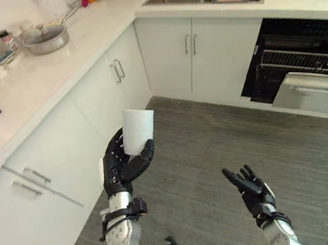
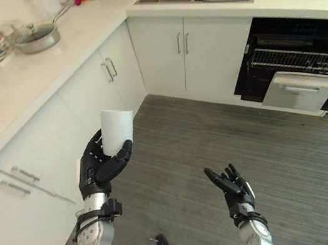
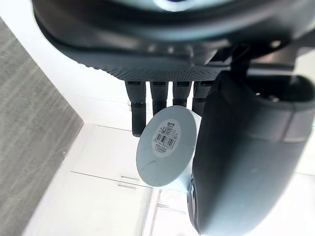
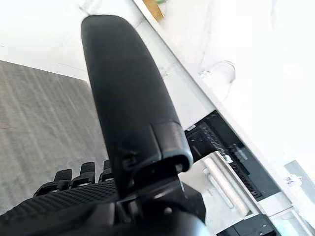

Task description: Walk over to the sink, pick up the cup, carry it to the dishwasher, place the cup inside the dishwasher, then close the dishwasher door

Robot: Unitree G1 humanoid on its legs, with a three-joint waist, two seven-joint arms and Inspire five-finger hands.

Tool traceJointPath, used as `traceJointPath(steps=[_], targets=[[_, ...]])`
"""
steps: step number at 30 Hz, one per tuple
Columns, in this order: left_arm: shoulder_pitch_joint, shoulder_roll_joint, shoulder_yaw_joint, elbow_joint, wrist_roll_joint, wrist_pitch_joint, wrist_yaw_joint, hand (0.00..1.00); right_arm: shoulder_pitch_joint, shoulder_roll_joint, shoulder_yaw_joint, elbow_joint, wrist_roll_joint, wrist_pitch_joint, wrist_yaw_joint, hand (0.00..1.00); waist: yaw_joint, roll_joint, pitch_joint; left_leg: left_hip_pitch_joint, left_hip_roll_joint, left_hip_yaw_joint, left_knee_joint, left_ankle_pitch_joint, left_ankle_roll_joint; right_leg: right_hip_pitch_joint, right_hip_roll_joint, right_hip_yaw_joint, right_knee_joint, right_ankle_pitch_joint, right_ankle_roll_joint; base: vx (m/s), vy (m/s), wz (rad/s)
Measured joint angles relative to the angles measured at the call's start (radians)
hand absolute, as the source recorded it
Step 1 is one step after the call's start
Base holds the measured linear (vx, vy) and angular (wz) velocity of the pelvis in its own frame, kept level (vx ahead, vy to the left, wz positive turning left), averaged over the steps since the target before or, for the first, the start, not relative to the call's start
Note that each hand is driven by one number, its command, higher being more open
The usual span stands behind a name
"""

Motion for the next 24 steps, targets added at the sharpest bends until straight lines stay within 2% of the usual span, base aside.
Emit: traceJointPath(steps=[1, 2, 3, 4, 5, 6, 7, 8, 9, 10, 11, 12, 13, 14, 15, 16, 17, 18, 19, 20, 22, 23, 24], targets=[[0.011, 0.004, 0.003, -0.015, 0.002, -0.018, -0.002, 0.00, 0.017, 0.008, -0.014, -0.004, 0.001, 0.006, -0.018, 1.00, 0.000, -0.034, -0.018, 0.045, -0.028, 0.025, -0.021, -0.040, 0.031, -0.056, -0.046, -0.030, 0.161, -0.008, 0.047, 0.32, 0.120, -0.34], [0.012, 0.007, 0.006, -0.021, 0.002, -0.023, -0.003, 0.00, 0.022, 0.010, -0.016, -0.006, 0.001, 0.009, -0.026, 1.00, -0.001, -0.053, -0.025, 0.063, -0.050, 0.038, -0.032, -0.052, 0.039, -0.099, -0.072, -0.044, 0.253, 0.008, 0.096, 0.42, 0.131, -0.25], [0.010, 0.015, 0.012, -0.031, 0.006, -0.026, -0.005, 0.00, 0.023, 0.010, -0.025, -0.012, 0.005, 0.014, -0.040, 1.00, -0.009, -0.069, -0.023, 0.108, -0.085, 0.053, -0.055, -0.065, 0.053, -0.179, -0.131, -0.068, 0.432, 0.098, 0.215, 0.39, 0.087, -0.14], [0.010, 0.019, 0.009, -0.035, 0.021, -0.025, -0.007, 0.00, 0.026, 0.013, -0.039, -0.014, 0.001, 0.014, -0.045, 1.00, -0.022, -0.070, -0.022, 0.158, -0.110, 0.057, -0.080, -0.079, 0.065, -0.236, -0.177, -0.089, 0.564, 0.206, 0.208, 0.39, 0.092, -0.09], [0.009, 0.023, 0.008, -0.038, 0.029, -0.025, -0.007, 0.00, 0.027, 0.016, -0.047, -0.016, -0.005, 0.014, -0.044, 1.00, -0.030, -0.066, -0.020, 0.178, -0.114, 0.056, -0.085, -0.090, 0.070, -0.267, -0.194, -0.104, 0.639, 0.201, 0.204, 0.39, 0.085, -0.02], [0.003, 0.025, 0.005, -0.044, 0.042, -0.025, -0.007, 0.00, 0.033, 0.023, -0.048, -0.017, -0.017, 0.014, -0.044, 1.00, -0.041, -0.055, -0.011, 0.223, -0.116, 0.050, -0.101, -0.107, 0.069, -0.337, -0.209, -0.141, 0.773, 0.154, 0.157, 0.29, 0.045, 0.03], [-0.002, 0.024, 0.003, -0.045, 0.045, -0.025, -0.006, 0.00, 0.038, 0.031, -0.048, -0.017, -0.020, 0.014, -0.044, 1.00, -0.043, -0.050, -0.007, 0.250, -0.115, 0.044, -0.118, -0.110, 0.066, -0.370, -0.209, -0.159, 0.817, 0.124, 0.123, 0.35, 0.020, 0.09], [-0.014, 0.025, -0.007, -0.045, 0.045, -0.026, -0.003, 0.00, 0.056, 0.045, -0.042, -0.029, -0.022, 0.014, -0.043, 1.00, -0.049, -0.045, -0.005, 0.305, -0.113, 0.027, -0.169, -0.108, 0.061, -0.439, -0.199, -0.191, 0.857, 0.069, 0.068, 0.32, -0.039, 0.30], [-0.039, 0.032, -0.028, -0.044, 0.045, -0.027, -0.001, 0.00, 0.086, 0.055, -0.033, -0.066, -0.022, 0.014, -0.042, 1.00, -0.062, -0.042, -0.003, 0.340, -0.103, 0.001, -0.203, -0.108, 0.047, -0.511, -0.175, -0.210, 0.831, 0.021, 0.043, 0.31, -0.073, 0.47], [-0.052, 0.035, -0.038, -0.044, 0.046, -0.029, -0.001, 0.00, 0.102, 0.057, -0.026, -0.091, -0.022, 0.014, -0.041, 1.00, -0.075, -0.041, -0.002, 0.353, -0.097, -0.015, -0.215, -0.109, 0.041, -0.546, -0.165, -0.218, 0.788, 0.001, 0.039, 0.37, -0.177, 0.80], [-0.084, 0.042, -0.071, -0.044, 0.046, -0.031, -0.002, 0.00, 0.136, 0.057, -0.022, -0.165, -0.023, 0.012, -0.039, 1.00, -0.101, -0.027, 0.007, 0.394, -0.063, -0.050, -0.226, -0.128, 0.007, -0.606, -0.141, -0.238, 0.559, -0.019, 0.041, 0.31, -0.186, 0.60], [-0.088, 0.044, -0.075, -0.043, 0.047, -0.031, -0.003, 0.00, 0.140, 0.057, -0.023, -0.175, -0.023, 0.012, -0.039, 1.00, -0.102, -0.024, 0.009, 0.403, -0.056, -0.050, -0.227, -0.132, 0.003, -0.611, -0.136, -0.241, 0.515, -0.019, 0.041, 0.41, -0.245, 0.41], [-0.099, 0.053, -0.089, -0.043, 0.059, -0.031, -0.006, 0.00, 0.147, 0.057, -0.022, -0.208, -0.023, 0.008, -0.037, 1.00, -0.102, -0.013, 0.017, 0.448, -0.029, -0.045, -0.231, -0.154, -0.024, -0.618, -0.122, -0.270, 0.318, 0.003, 0.041, 0.40, -0.233, -0.05], [-0.103, 0.060, -0.092, -0.043, 0.067, -0.032, -0.008, 0.00, 0.147, 0.057, -0.021, -0.223, -0.023, 0.004, -0.035, 1.00, -0.099, -0.014, 0.017, 0.474, -0.015, -0.038, -0.232, -0.169, -0.038, -0.619, -0.119, -0.295, 0.201, 0.038, 0.041, 0.42, -0.244, -0.21], [-0.102, 0.070, -0.094, -0.043, 0.081, -0.034, -0.011, 0.00, 0.147, 0.057, -0.020, -0.255, -0.026, -0.006, -0.031, 1.00, -0.094, -0.027, 0.010, 0.514, -0.009, -0.011, -0.236, -0.198, -0.063, -0.601, -0.120, -0.355, 0.004, 0.125, 0.052, 0.46, -0.257, -0.35], [-0.098, 0.083, -0.094, -0.035, 0.092, -0.038, -0.012, 0.00, 0.147, 0.048, -0.019, -0.293, -0.038, -0.028, -0.030, 1.00, -0.093, -0.039, -0.001, 0.563, -0.015, -0.001, -0.235, -0.239, -0.094, -0.578, -0.125, -0.402, -0.083, 0.253, 0.004, 0.51, -0.257, -0.41], [-0.098, 0.074, -0.097, -0.021, 0.095, -0.037, -0.013, 0.00, 0.143, 0.035, -0.020, -0.309, -0.042, -0.041, -0.032, 1.00, -0.087, -0.024, -0.001, 0.582, -0.001, 0.001, -0.232, -0.258, -0.091, -0.574, -0.115, -0.418, -0.067, 0.289, -0.025, 0.60, -0.273, -0.53], [-0.098, 0.056, -0.116, -0.012, 0.096, -0.031, -0.015, 0.00, 0.127, 0.015, -0.034, -0.351, -0.044, -0.049, -0.045, 1.00, -0.082, 0.019, 0.002, 0.601, 0.032, 0.006, -0.214, -0.279, -0.066, -0.580, -0.094, -0.427, -0.021, 0.284, -0.037, 0.56, -0.260, -0.53], [-0.107, 0.049, -0.145, -0.011, 0.096, -0.032, -0.019, 0.00, 0.120, 0.017, -0.052, -0.418, -0.066, -0.060, -0.075, 1.00, -0.081, 0.034, 0.006, 0.604, 0.055, 0.011, -0.186, -0.280, -0.058, -0.596, -0.067, -0.409, 0.029, 0.260, -0.071, 0.33, -0.160, -0.45], [-0.118, 0.047, -0.160, -0.011, 0.096, -0.032, -0.025, 0.00, 0.120, 0.021, -0.063, -0.457, -0.083, -0.067, -0.090, 1.00, -0.083, 0.044, 0.006, 0.605, 0.067, 0.013, -0.169, -0.277, -0.058, -0.600, -0.052, -0.404, 0.054, 0.243, -0.093, 0.39, -0.252, -0.32], [-0.152, 0.045, -0.222, -0.002, 0.097, -0.032, -0.040, 0.00, 0.117, 0.027, -0.119, -0.625, -0.158, -0.088, -0.160, 1.00, -0.095, 0.046, 0.013, 0.586, 0.121, 0.021, -0.037, -0.249, -0.072, -0.604, -0.019, -0.401, 0.131, 0.167, -0.125, 0.39, -0.268, -0.28], [-0.159, 0.044, -0.237, -0.001, 0.097, -0.032, -0.045, 0.00, 0.116, 0.027, -0.149, -0.697, -0.165, -0.099, -0.186, 1.00, -0.103, 0.047, 0.012, 0.550, 0.149, 0.028, 0.069, -0.226, -0.065, -0.599, -0.004, -0.405, 0.145, 0.140, -0.135, 0.26, -0.204, -0.28], [-0.165, 0.036, -0.246, -0.001, 0.104, -0.032, -0.050, 0.00, 0.115, 0.028, -0.186, -0.760, -0.163, -0.117, -0.204, 1.00, -0.103, 0.049, 0.015, 0.491, 0.186, 0.030, 0.203, -0.167, -0.054, -0.585, 0.015, -0.403, 0.146, 0.121, -0.140, 0.24, -0.189, -0.35]])
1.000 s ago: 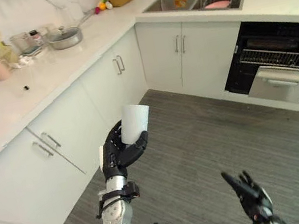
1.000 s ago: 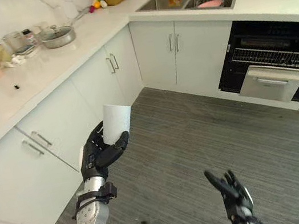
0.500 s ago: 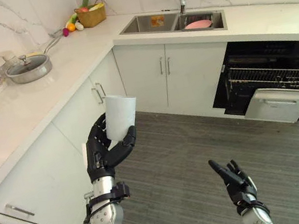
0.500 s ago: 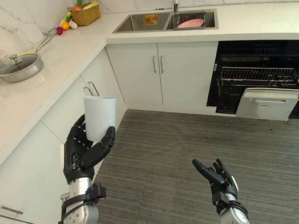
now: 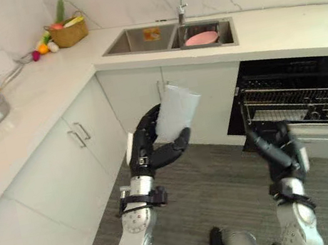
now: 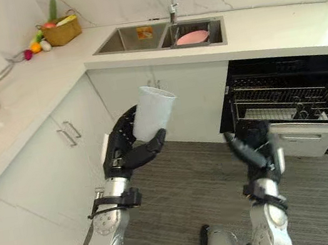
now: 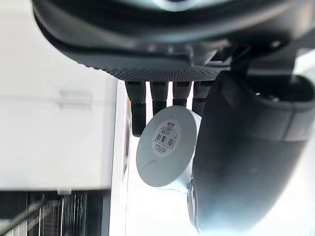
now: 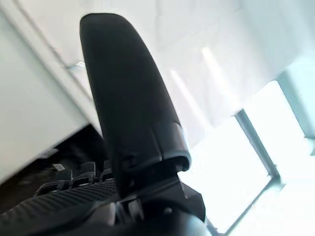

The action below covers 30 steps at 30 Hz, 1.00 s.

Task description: Walk over to the sink, pick up the cup, carry it to the dishwasher, place the cup inside the dishwasher, then close the dishwasher door

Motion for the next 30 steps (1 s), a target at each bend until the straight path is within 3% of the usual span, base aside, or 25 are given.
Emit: traceJointPath(steps=[1, 2, 3, 4, 5, 6, 8, 9, 10, 12, 13, 15, 17, 18, 19, 20, 21, 23, 25, 27, 28, 30], targets=[[-0.001, -0.008, -0.008, 0.000, 0.006, -0.002, -0.001, 0.00, -0.001, -0.002, -0.067, -0.057, 0.002, -0.029, -0.008, 1.00, 0.000, 0.007, 0.003, -0.083, 0.047, -0.033, 0.172, 0.155, 0.012, 0.039, 0.038, 0.008, -0.028, -0.015, 0.002, 0.26, -0.184, -0.40], [0.000, -0.008, -0.009, 0.001, 0.008, -0.002, -0.002, 0.00, 0.000, -0.004, -0.100, -0.077, 0.002, -0.045, -0.011, 1.00, 0.001, 0.011, 0.005, -0.114, 0.060, -0.061, 0.230, 0.264, 0.009, 0.068, 0.060, 0.017, -0.055, -0.019, 0.002, 0.34, -0.140, -0.57], [0.007, -0.004, -0.003, 0.003, 0.009, -0.003, -0.003, 0.00, -0.001, -0.012, -0.154, -0.108, 0.002, -0.069, -0.026, 1.00, 0.004, 0.010, 0.005, -0.167, 0.064, -0.116, 0.327, 0.449, -0.003, 0.135, 0.096, 0.046, -0.124, -0.022, -0.001, 0.41, -0.077, -0.63], [0.006, -0.005, 0.008, 0.005, 0.008, -0.005, -0.004, 0.00, -0.005, -0.027, -0.207, -0.133, 0.002, -0.098, -0.042, 1.00, 0.002, 0.014, 0.004, -0.268, 0.064, -0.146, 0.496, 0.385, -0.001, 0.183, 0.123, 0.072, -0.168, -0.022, -0.018, 0.50, -0.055, -0.69], [0.008, -0.005, 0.015, 0.005, 0.008, -0.005, -0.004, 0.00, -0.010, -0.033, -0.226, -0.140, 0.002, -0.108, -0.045, 1.00, 0.002, 0.012, 0.008, -0.312, 0.063, -0.147, 0.555, 0.342, 0.010, 0.208, 0.134, 0.087, -0.184, -0.025, -0.025, 0.41, -0.025, -0.80], [0.012, -0.004, 0.031, 0.010, 0.006, -0.005, -0.002, 0.00, -0.019, -0.047, -0.241, -0.149, 0.002, -0.118, -0.048, 1.00, 0.003, 0.009, 0.014, -0.376, 0.060, -0.129, 0.593, 0.260, 0.031, 0.260, 0.149, 0.125, -0.215, -0.027, -0.027, 0.49, -0.042, -1.00], [0.021, -0.005, 0.057, 0.020, -0.015, -0.005, -0.005, 0.00, -0.034, -0.061, -0.230, -0.166, 0.001, -0.117, -0.048, 1.00, 0.006, 0.001, 0.018, -0.426, 0.059, -0.092, 0.448, 0.168, 0.040, 0.319, 0.157, 0.194, -0.239, -0.030, -0.026, 0.44, -0.022, -1.16], [0.032, -0.013, 0.074, 0.020, -0.030, -0.007, -0.005, 0.00, -0.054, -0.070, -0.207, -0.168, -0.004, -0.112, -0.051, 1.00, 0.010, 0.004, 0.015, -0.434, 0.037, -0.094, 0.241, 0.130, 0.035, 0.332, 0.155, 0.254, -0.243, -0.039, -0.019, 0.29, 0.032, -1.12], [0.033, -0.018, 0.079, 0.019, -0.030, -0.010, -0.005, 0.00, -0.065, -0.075, -0.195, -0.168, -0.008, -0.105, -0.055, 1.00, 0.014, 0.006, 0.014, -0.436, 0.018, -0.117, 0.128, 0.121, 0.027, 0.333, 0.153, 0.288, -0.240, -0.046, -0.015, 0.37, 0.086, -1.57], [0.042, -0.032, 0.101, 0.011, -0.029, -0.014, 0.005, 0.00, -0.085, -0.096, -0.125, -0.166, -0.009, -0.057, -0.069, 1.00, 0.038, 0.006, 0.013, -0.437, -0.073, -0.297, -0.215, 0.125, 0.015, 0.318, 0.147, 0.435, -0.203, -0.077, 0.001, 0.38, 0.165, -1.73], [0.049, -0.032, 0.103, 0.005, -0.029, -0.014, 0.008, 0.00, -0.091, -0.099, -0.108, -0.166, -0.009, -0.044, -0.068, 1.00, 0.034, 0.006, 0.013, -0.438, -0.087, -0.323, -0.274, 0.131, 0.006, 0.313, 0.144, 0.464, -0.192, -0.089, 0.007, 0.37, 0.243, -1.53], [0.058, -0.034, 0.097, -0.014, -0.028, -0.013, 0.017, 0.00, -0.086, -0.107, -0.093, -0.162, -0.007, -0.001, -0.059, 1.00, 0.010, 0.013, 0.008, -0.445, -0.109, -0.307, -0.419, 0.168, -0.030, 0.303, 0.132, 0.536, -0.140, -0.145, 0.039, 0.37, 0.298, -1.02], [0.052, -0.038, 0.091, -0.016, -0.029, -0.014, 0.016, 0.00, -0.062, -0.116, -0.097, -0.161, -0.005, 0.014, -0.053, 1.00, 0.000, 0.028, -0.003, -0.439, -0.120, -0.262, -0.461, 0.228, -0.013, 0.298, 0.129, 0.547, -0.108, -0.181, 0.070, 0.32, 0.323, -0.73], [0.051, -0.039, 0.090, -0.016, -0.029, -0.022, 0.020, 0.00, -0.049, -0.121, -0.096, -0.160, 0.001, 0.020, -0.040, 1.00, 0.005, 0.041, -0.016, -0.421, -0.126, -0.252, -0.472, 0.337, -0.009, 0.288, 0.121, 0.553, -0.078, -0.218, 0.093, 0.41, 0.465, -0.97], [0.048, -0.026, 0.087, -0.013, -0.025, -0.024, 0.038, 0.00, -0.034, -0.105, -0.084, -0.158, 0.006, 0.023, -0.024, 1.00, -0.007, 0.013, -0.023, -0.410, -0.161, -0.222, -0.456, 0.339, -0.029, 0.289, 0.076, 0.558, -0.061, -0.248, 0.121, 0.38, 0.446, -0.77], [0.046, -0.019, 0.080, -0.013, -0.017, -0.024, 0.050, 0.00, -0.021, -0.102, -0.076, -0.158, 0.007, 0.023, -0.015, 1.00, -0.018, -0.001, -0.030, -0.405, -0.184, -0.210, -0.456, 0.330, -0.016, 0.289, 0.048, 0.547, -0.063, -0.255, 0.134, 0.27, 0.322, -0.38], [0.030, -0.017, 0.062, -0.013, -0.008, -0.020, 0.077, 0.00, -0.009, -0.097, -0.067, -0.158, 0.016, 0.027, 0.001, 1.00, -0.026, -0.023, -0.041, -0.397, -0.234, -0.179, -0.458, 0.310, 0.014, 0.293, -0.012, 0.543, -0.082, -0.263, 0.161, 0.22, 0.271, -0.15], [0.007, -0.024, 0.046, -0.013, -0.008, -0.014, 0.089, 0.00, -0.007, -0.094, -0.060, -0.158, 0.035, 0.034, 0.013, 1.00, -0.028, -0.024, -0.042, -0.384, -0.270, -0.164, -0.455, 0.292, 0.041, 0.306, -0.056, 0.524, -0.084, -0.250, 0.194, 0.20, 0.262, -0.15], [-0.010, -0.027, 0.033, -0.018, -0.008, -0.006, 0.095, 0.00, -0.006, -0.074, -0.015, -0.128, 0.043, 0.052, 0.031, 1.00, -0.019, -0.026, -0.043, -0.335, -0.296, -0.134, -0.454, 0.259, 0.073, 0.284, -0.099, 0.452, 0.011, -0.216, 0.249, 0.12, 0.195, -0.23], [-0.012, -0.025, 0.033, -0.032, -0.008, -0.006, 0.098, 0.00, -0.005, -0.047, 0.020, -0.118, 0.035, 0.063, 0.042, 1.00, -0.016, -0.031, -0.042, -0.306, -0.312, -0.115, -0.451, 0.230, 0.090, 0.236, -0.135, 0.386, 0.125, -0.178, 0.250, 0.10, 0.264, -0.64], [-0.005, -0.023, 0.081, -0.053, -0.008, -0.002, 0.135, 0.00, 0.002, -0.011, 0.066, -0.097, 0.031, 0.095, 0.088, 1.00, 0.006, -0.033, -0.040, -0.228, -0.316, -0.031, -0.494, 0.196, 0.109, 0.172, -0.195, 0.291, 0.242, -0.078, 0.253, 0.18, 0.401, -1.26], [-0.005, -0.024, 0.129, -0.073, -0.008, -0.012, 0.173, 0.00, 0.002, -0.010, 0.081, -0.074, 0.031, 0.104, 0.122, 1.00, 0.003, -0.032, -0.041, -0.214, -0.307, 0.001, -0.497, 0.197, 0.120, 0.167, -0.210, 0.234, 0.223, -0.050, 0.249, 0.15, 0.218, -0.92]])
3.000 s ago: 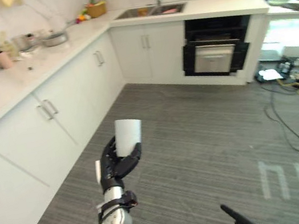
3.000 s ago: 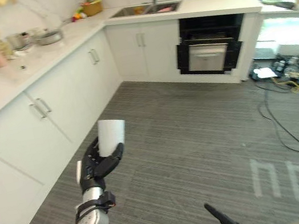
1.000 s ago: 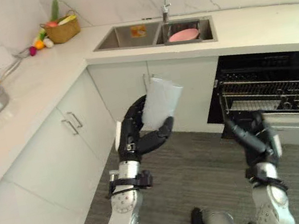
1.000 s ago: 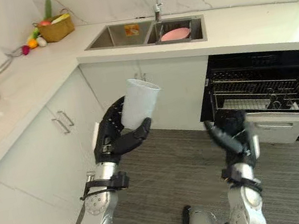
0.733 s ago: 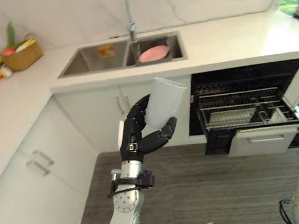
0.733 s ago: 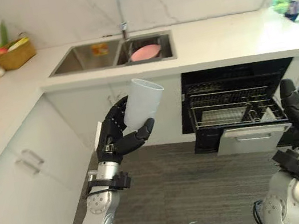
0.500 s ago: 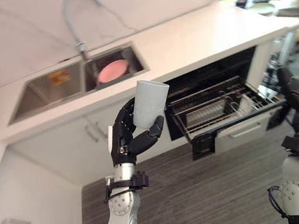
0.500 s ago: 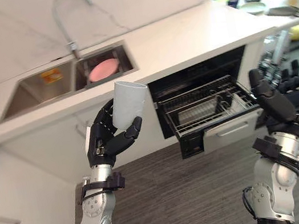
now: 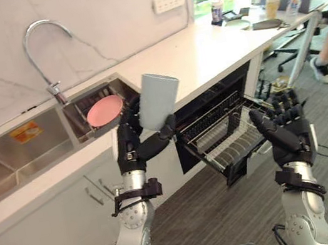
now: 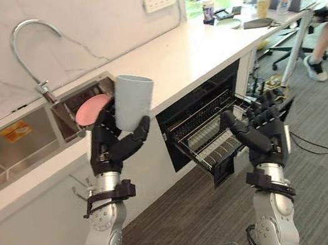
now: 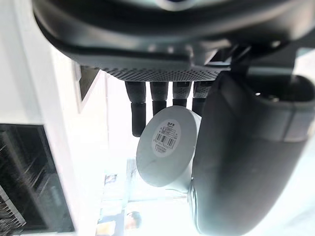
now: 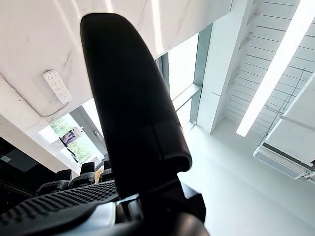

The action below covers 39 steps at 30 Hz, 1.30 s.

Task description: Walk over to the sink, pick up the cup, carry it to the dishwasher, place the cup inside the dishwasher, then close the dishwasher door

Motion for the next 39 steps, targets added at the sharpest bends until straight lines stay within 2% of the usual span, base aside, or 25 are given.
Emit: traceJointPath(steps=[2, 3, 4, 5, 6, 7, 8, 9, 10, 15, 18, 20, 21, 22, 23, 24, 26, 28, 29, 30, 31, 33, 36, 39], targets=[[-0.002, 0.003, 0.057, -0.023, -0.001, -0.006, 0.025, 0.00, -0.008, -0.003, 0.003, 0.010, -0.010, 0.009, 0.027, 1.00, 0.002, -0.015, 0.015, 0.002, 0.011, -0.015, -0.007, -0.009, 0.008, -0.021, -0.015, -0.040, -0.003, 0.015, -0.015, 0.08, -0.001, -0.51], [-0.006, 0.003, 0.075, -0.025, -0.001, -0.008, 0.030, 0.00, -0.010, -0.006, -0.001, 0.023, -0.021, 0.010, 0.034, 1.00, 0.001, -0.021, 0.021, 0.009, 0.017, -0.013, -0.015, -0.024, 0.012, -0.036, -0.013, -0.051, -0.012, -0.059, -0.026, 0.03, -0.040, -0.38], [-0.003, 0.003, 0.083, -0.025, -0.001, -0.014, 0.042, 0.00, -0.011, -0.010, -0.003, 0.030, -0.025, 0.014, 0.038, 1.00, 0.004, -0.022, 0.019, 0.010, 0.025, 0.000, -0.016, -0.030, 0.008, -0.053, -0.008, -0.053, -0.043, -0.088, -0.021, 0.01, -0.016, -0.38], [0.009, 0.014, 0.102, -0.030, -0.002, -0.036, 0.066, 0.00, -0.012, -0.021, 0.000, 0.031, -0.037, 0.025, 0.042, 1.00, 0.013, -0.022, 0.017, 0.010, 0.034, 0.022, -0.021, -0.041, -0.009, -0.068, 0.007, -0.072, -0.160, -0.071, -0.036, 0.00, -0.018, -0.38], [0.009, 0.023, 0.121, -0.038, -0.002, -0.059, 0.078, 0.00, -0.012, -0.022, 0.002, 0.031, -0.038, 0.026, 0.050, 1.00, 0.013, -0.053, 0.021, 0.023, 0.015, 0.026, -0.019, -0.049, -0.022, -0.088, -0.007, -0.103, -0.227, 0.018, -0.062, 0.03, -0.037, -0.26], [0.009, 0.028, 0.124, -0.043, -0.002, -0.064, 0.081, 0.00, -0.012, -0.021, 0.005, 0.031, -0.038, 0.027, 0.051, 1.00, 0.011, -0.067, 0.023, 0.030, 0.004, 0.025, -0.016, -0.052, -0.027, -0.092, -0.011, -0.110, -0.235, 0.066, -0.065, 0.11, -0.110, -0.12], [0.014, 0.014, 0.134, -0.045, -0.003, -0.074, 0.090, 0.00, -0.011, -0.033, 0.009, 0.032, -0.038, 0.035, 0.053, 1.00, 0.011, -0.061, 0.020, 0.031, 0.008, 0.024, 0.000, -0.061, -0.041, -0.084, -0.016, -0.147, -0.240, 0.052, -0.068, 0.17, -0.141, 0.02], [0.010, -0.013, 0.139, -0.054, -0.003, -0.079, 0.092, 0.00, -0.011, -0.037, 0.009, 0.031, -0.038, 0.037, 0.053, 1.00, 0.011, -0.042, 0.011, 0.010, 0.024, 0.015, 0.022, -0.062, -0.039, -0.072, -0.003, -0.171, -0.270, 0.052, -0.069, 0.20, -0.152, 0.12], [-0.003, -0.028, 0.130, -0.062, 0.000, -0.089, 0.091, 0.00, -0.011, -0.036, 0.015, 0.031, -0.041, 0.041, 0.052, 1.00, 0.010, -0.038, 0.008, -0.006, 0.035, -0.003, 0.030, -0.062, -0.040, -0.051, 0.013, -0.194, -0.319, 0.052, -0.069, 0.14, -0.104, 0.23], [-0.017, -0.033, 0.067, -0.062, 0.061, -0.085, 0.091, 0.00, -0.011, -0.031, 0.071, 0.032, -0.065, 0.056, 0.059, 1.00, 0.018, -0.034, 0.010, 0.017, 0.065, -0.019, 0.014, -0.069, -0.055, 0.044, 0.064, -0.229, -0.465, 0.080, -0.081, 0.08, -0.040, 0.08], [-0.010, -0.030, 0.061, -0.062, 0.077, -0.084, 0.101, 0.00, -0.012, -0.023, 0.087, 0.031, -0.064, 0.057, 0.075, 1.00, 0.025, -0.020, 0.014, 0.003, 0.088, -0.017, 0.069, -0.125, -0.072, 0.056, 0.079, -0.231, -0.465, 0.067, -0.085, 0.02, 0.000, -0.05], [0.023, -0.025, 0.065, -0.061, 0.076, -0.084, 0.110, 0.00, -0.009, -0.024, 0.092, 0.031, -0.064, 0.069, 0.082, 1.00, 0.027, 0.014, 0.029, -0.019, 0.145, -0.016, 0.188, -0.193, -0.101, 0.075, 0.116, -0.228, -0.430, 0.019, -0.099, 0.07, -0.046, -0.05], [0.033, -0.020, 0.065, -0.059, 0.076, -0.084, 0.112, 0.00, -0.007, -0.024, 0.092, 0.032, -0.064, 0.072, 0.083, 1.00, 0.028, 0.023, 0.033, -0.024, 0.163, -0.017, 0.233, -0.203, -0.109, 0.088, 0.127, -0.225, -0.432, 0.010, -0.099, 0.12, -0.079, 0.00], [0.054, -0.019, 0.065, -0.048, 0.072, -0.082, 0.111, 0.00, -0.005, -0.027, 0.091, 0.034, -0.064, 0.075, 0.083, 1.00, 0.030, 0.042, 0.043, -0.074, 0.210, -0.023, 0.385, -0.210, -0.141, 0.118, 0.149, -0.232, -0.452, 0.000, -0.100, 0.13, -0.068, 0.03], [0.064, -0.016, 0.069, -0.044, 0.067, -0.081, 0.109, 0.00, -0.003, -0.028, 0.091, 0.034, -0.064, 0.075, 0.084, 1.00, 0.030, 0.046, 0.045, -0.100, 0.224, -0.025, 0.453, -0.196, -0.162, 0.133, 0.151, -0.233, -0.466, 0.004, -0.103, 0.16, -0.060, -0.09], [0.082, -0.023, 0.065, -0.016, 0.066, -0.082, 0.097, 0.00, 0.000, -0.025, 0.088, 0.038, -0.064, 0.075, 0.084, 1.00, 0.042, 0.041, 0.045, -0.134, 0.221, -0.034, 0.475, -0.200, -0.177, 0.163, 0.131, -0.221, -0.488, 0.014, -0.098, 0.15, -0.046, -0.18], [0.089, -0.022, 0.038, -0.002, 0.068, -0.082, 0.075, 0.00, -0.002, -0.027, 0.063, 0.038, -0.064, 0.068, 0.084, 1.00, 0.050, 0.037, 0.044, -0.136, 0.206, -0.050, 0.359, -0.197, -0.178, 0.176, 0.102, -0.207, -0.501, 0.018, -0.091, 0.13, -0.014, -0.24], [0.088, -0.023, 0.004, -0.002, 0.072, -0.082, 0.046, 0.00, 0.001, -0.034, 0.038, 0.042, -0.058, 0.061, 0.083, 1.00, 0.048, 0.049, 0.035, -0.134, 0.204, -0.085, 0.186, -0.140, -0.195, 0.196, 0.077, -0.199, -0.529, 0.028, -0.074, 0.14, 0.108, -0.16], [0.087, -0.024, -0.017, -0.003, 0.076, -0.082, 0.031, 0.00, 0.003, -0.049, 0.029, 0.046, -0.057, 0.054, 0.082, 1.00, 0.043, 0.072, 0.020, -0.131, 0.214, -0.098, 0.091, -0.043, -0.198, 0.203, 0.074, -0.191, -0.544, 0.033, -0.053, 0.19, 0.244, -0.25], [0.086, -0.030, -0.033, -0.002, 0.075, -0.081, 0.013, 0.00, 0.002, -0.072, 0.022, 0.052, -0.056, 0.051, 0.083, 1.00, 0.039, 0.106, -0.002, -0.134, 0.230, -0.099, 0.042, 0.092, -0.196, 0.205, 0.080, -0.179, -0.555, 0.034, -0.026, 0.17, 0.229, -0.27], [0.085, -0.025, -0.036, 0.003, 0.075, -0.078, 0.007, 0.00, 0.002, -0.068, 0.024, 0.067, -0.055, 0.049, 0.083, 1.00, 0.037, 0.094, -0.008, -0.117, 0.210, -0.087, 0.042, 0.100, -0.192, 0.214, 0.060, -0.172, -0.559, 0.036, -0.019, 0.16, 0.231, -0.24], [0.046, -0.001, -0.040, 0.004, 0.073, -0.075, -0.015, 0.00, 0.006, -0.033, 0.035, 0.067, -0.055, 0.036, 0.068, 1.00, 0.022, 0.066, -0.024, -0.079, 0.139, -0.064, -0.047, 0.111, -0.158, 0.216, -0.002, -0.169, -0.584, 0.050, 0.006, 0.12, 0.196, -0.03], [-0.041, 0.024, -0.058, -0.001, 0.074, -0.072, -0.018, 0.00, 0.004, -0.004, 0.065, 0.068, -0.034, 0.032, 0.042, 1.00, 0.028, 0.050, -0.023, -0.070, 0.094, -0.056, -0.095, 0.130, -0.139, 0.206, -0.041, -0.174, -0.588, 0.058, 0.019, 0.04, 0.132, 0.10], [-0.051, 0.024, -0.058, -0.053, 0.055, -0.053, -0.020, 0.00, -0.015, 0.023, 0.104, 0.068, -0.028, 0.032, 0.041, 1.00, 0.029, 0.045, -0.025, -0.054, 0.080, -0.042, -0.121, 0.133, -0.134, 0.205, -0.050, -0.174, -0.595, 0.064, 0.019, 0.04, 0.061, -0.10]])
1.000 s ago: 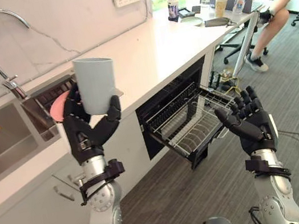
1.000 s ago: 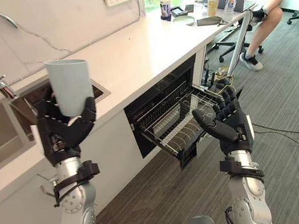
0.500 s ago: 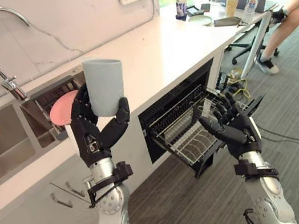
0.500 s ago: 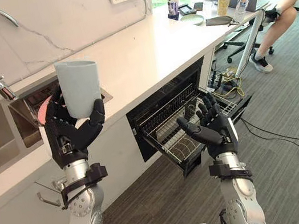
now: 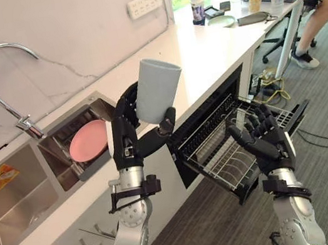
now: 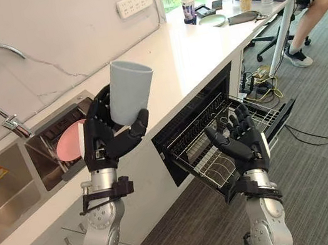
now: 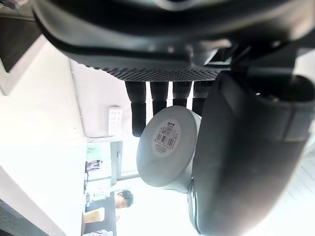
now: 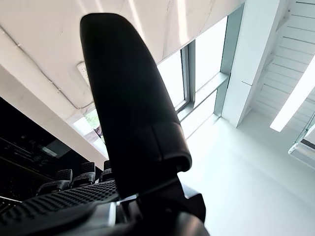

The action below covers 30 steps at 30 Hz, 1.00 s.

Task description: Walk over to the sink, pick up the cup, carry it to the dishwasher, place the cup inside the dishwasher, then close the dishwasher door

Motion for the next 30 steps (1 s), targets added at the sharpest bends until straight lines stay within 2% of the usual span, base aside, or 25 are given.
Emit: traceJointPath(steps=[5, 8, 9, 14, 18, 25, 30], targets=[[-0.007, -0.008, 0.001, -0.017, -0.041, 0.007, -0.006, 0.00, -0.046, 0.025, 0.028, -0.006, 0.002, 0.000, 0.011, 1.00, 0.000, -0.012, -0.007, 0.027, 0.002, 0.026, -0.059, 0.016, 0.000, -0.013, 0.010, -0.010, -0.019, 0.027, -0.013, 0.03, 0.020, -0.18], [-0.011, -0.016, 0.000, -0.006, 0.023, 0.019, 0.015, 0.00, -0.055, 0.029, 0.028, -0.024, 0.031, 0.004, 0.030, 1.00, 0.001, -0.034, -0.009, 0.035, 0.006, 0.042, -0.093, 0.031, -0.001, -0.027, 0.020, -0.011, -0.027, 0.042, -0.015, 0.01, 0.010, -0.16], [-0.016, -0.016, -0.002, 0.008, 0.065, 0.030, 0.041, 0.00, -0.056, 0.028, 0.028, -0.040, 0.053, 0.013, 0.043, 1.00, 0.001, -0.044, -0.007, 0.042, 0.007, 0.052, -0.102, 0.034, -0.001, -0.031, 0.022, -0.011, -0.029, 0.049, -0.017, 0.01, 0.009, -0.19], [-0.066, -0.017, -0.006, 0.129, 0.249, 0.077, 0.170, 0.00, -0.094, 0.015, 0.031, -0.085, 0.203, 0.085, 0.167, 1.00, -0.001, -0.050, -0.007, 0.051, 0.007, 0.080, -0.120, 0.038, 0.005, -0.045, 0.027, -0.020, -0.040, 0.085, -0.026, -0.01, 0.034, -0.18], [-0.071, -0.021, -0.006, 0.155, 0.360, 0.089, 0.253, 0.00, -0.118, 0.000, 0.073, -0.094, 0.279, 0.142, 0.243, 1.00, 0.001, -0.064, -0.011, 0.051, 0.006, 0.079, -0.129, 0.046, 0.008, -0.044, 0.027, -0.039, -0.046, 0.089, -0.025, -0.01, 0.003, 0.00], [-0.129, -0.024, -0.018, 0.193, 0.519, 0.089, 0.330, 0.00, -0.161, -0.016, 0.165, -0.094, 0.289, 0.197, 0.263, 1.00, 0.014, -0.068, -0.011, 0.049, 0.004, 0.074, -0.134, 0.058, 0.009, -0.036, 0.027, -0.060, -0.063, 0.090, -0.024, -0.02, -0.002, 0.01], [-0.166, -0.025, -0.054, 0.230, 0.554, 0.088, 0.348, 0.00, -0.192, -0.028, 0.199, -0.093, 0.319, 0.224, 0.255, 1.00, 0.013, -0.069, -0.012, 0.045, 0.005, 0.064, -0.136, 0.070, 0.008, -0.029, 0.030, -0.074, -0.071, 0.091, -0.022, -0.05, -0.005, 0.05]])
